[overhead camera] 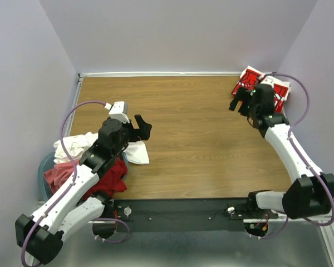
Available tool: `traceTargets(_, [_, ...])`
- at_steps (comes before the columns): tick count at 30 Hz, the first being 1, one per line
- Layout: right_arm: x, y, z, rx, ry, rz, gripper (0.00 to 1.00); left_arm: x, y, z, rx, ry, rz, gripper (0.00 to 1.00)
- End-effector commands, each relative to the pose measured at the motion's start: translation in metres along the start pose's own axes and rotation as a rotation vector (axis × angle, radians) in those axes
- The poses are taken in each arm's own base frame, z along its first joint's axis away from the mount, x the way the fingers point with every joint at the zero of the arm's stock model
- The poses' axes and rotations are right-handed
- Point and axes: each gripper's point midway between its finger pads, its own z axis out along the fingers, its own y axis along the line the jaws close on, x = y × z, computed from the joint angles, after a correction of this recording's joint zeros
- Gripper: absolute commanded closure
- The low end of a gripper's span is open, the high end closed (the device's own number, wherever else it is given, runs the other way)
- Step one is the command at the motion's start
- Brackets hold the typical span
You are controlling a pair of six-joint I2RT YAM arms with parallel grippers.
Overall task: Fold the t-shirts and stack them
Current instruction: Reset both grippers
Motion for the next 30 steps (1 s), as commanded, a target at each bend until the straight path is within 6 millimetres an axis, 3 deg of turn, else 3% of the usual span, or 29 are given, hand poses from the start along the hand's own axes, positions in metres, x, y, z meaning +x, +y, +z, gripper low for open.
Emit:
traceTargets(1, [0.048,0.029,-0.019,-0.064,0.063,0.045,0.0,-0.016,0.013,-0.012,-0.065,-0.088,-0.004,0.02])
traceTargets(4, [0.093,0.044,-0.026,-0.086,0.146,0.021,0.0,-0.02,0.018,-0.018,-0.089,-0.107,-0.012,0.02])
traceTargets(7, [0.114,0.057,-0.034,-0.098,0.167,0.004,0.0,-0.022,0.022,-0.023,-0.108,-0.124,-0.022,0.02])
traceTargets(16, [0.116,0.08,-0.053,-0.154,0.15,-0.024,0.0,-0.04,0.032,-0.046,-0.162,-0.206,-0.028,0.02])
traceTargets(30, [0.127,0.079,-0.059,-0.161,0.166,-0.018,0.0,-0.041,0.053,-0.065,-0.265,-0.223,-0.03,0.02])
